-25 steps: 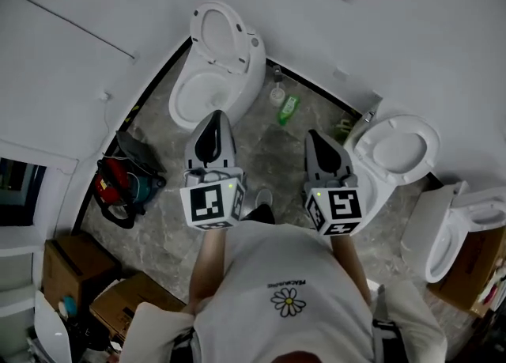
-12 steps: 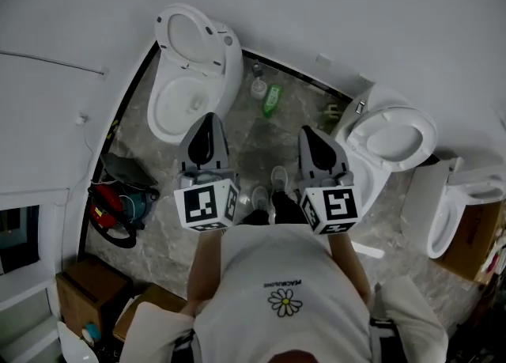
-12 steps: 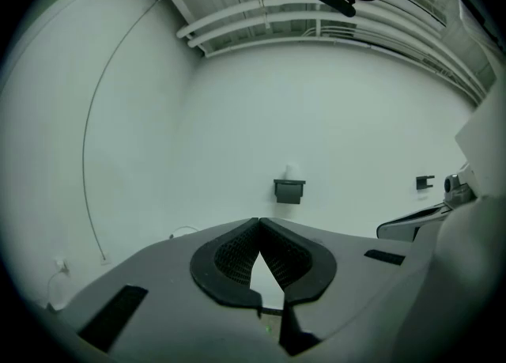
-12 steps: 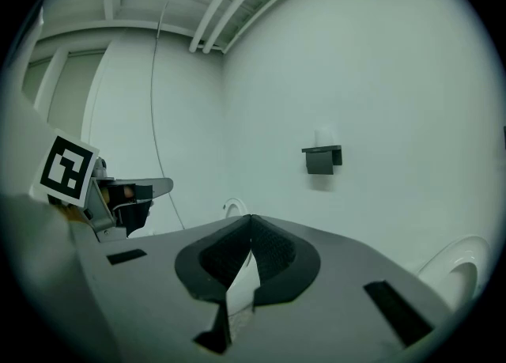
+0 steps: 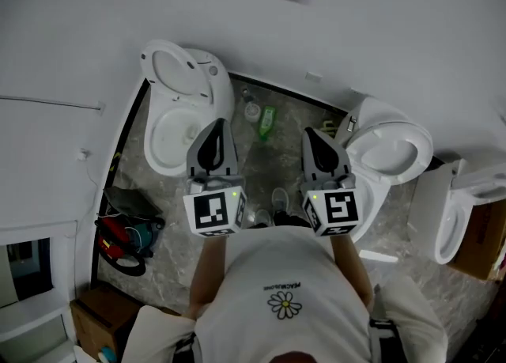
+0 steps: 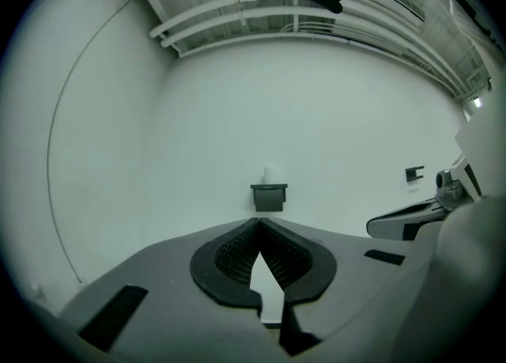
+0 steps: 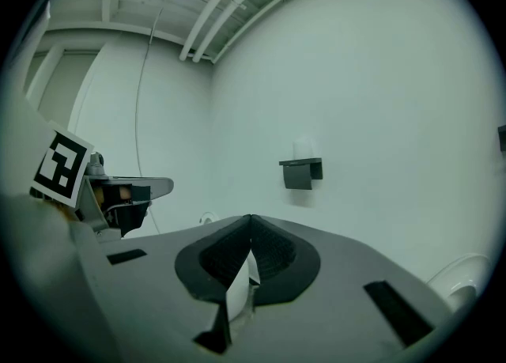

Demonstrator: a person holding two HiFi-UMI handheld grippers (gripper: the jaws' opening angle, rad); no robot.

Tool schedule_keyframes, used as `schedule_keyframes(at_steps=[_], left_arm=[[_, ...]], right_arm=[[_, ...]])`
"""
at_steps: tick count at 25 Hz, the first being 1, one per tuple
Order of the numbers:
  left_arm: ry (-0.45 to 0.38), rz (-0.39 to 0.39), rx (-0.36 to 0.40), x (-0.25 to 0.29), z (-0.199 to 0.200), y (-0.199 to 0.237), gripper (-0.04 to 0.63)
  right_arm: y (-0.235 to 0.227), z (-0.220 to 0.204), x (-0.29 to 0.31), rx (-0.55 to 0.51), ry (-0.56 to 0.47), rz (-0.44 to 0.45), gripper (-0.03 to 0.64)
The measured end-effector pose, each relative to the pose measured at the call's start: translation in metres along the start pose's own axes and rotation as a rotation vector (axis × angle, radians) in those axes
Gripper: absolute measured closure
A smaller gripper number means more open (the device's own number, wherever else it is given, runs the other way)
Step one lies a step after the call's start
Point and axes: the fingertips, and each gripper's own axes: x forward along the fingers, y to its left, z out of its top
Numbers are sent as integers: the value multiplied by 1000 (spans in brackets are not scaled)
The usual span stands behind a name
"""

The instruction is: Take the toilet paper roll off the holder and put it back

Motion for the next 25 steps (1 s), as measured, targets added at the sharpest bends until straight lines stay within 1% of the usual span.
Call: schedule_keyframes(at_steps=[5, 9, 12, 14, 20, 25], left_arm=[[-28, -48, -15, 30, 6, -28, 577], [-39, -91, -20, 46, 10, -48, 577], [-49, -129, -50, 57, 13, -57, 577], [-55, -160, -60, 69, 15, -63, 577], [-57, -280, -47, 101, 22, -88, 577], [-49, -358, -34, 128, 22, -88, 577]], right_arm=[[-41, 0, 2, 4, -17, -60, 609], [-63, 1, -2, 14, -27, -103, 609], [-76, 0, -4, 26, -26, -138, 609], [-85, 0, -4, 23, -29, -168, 609], [-108, 9, -6, 6, -44, -278, 609], [-119, 21, 4, 8, -63, -368, 609]])
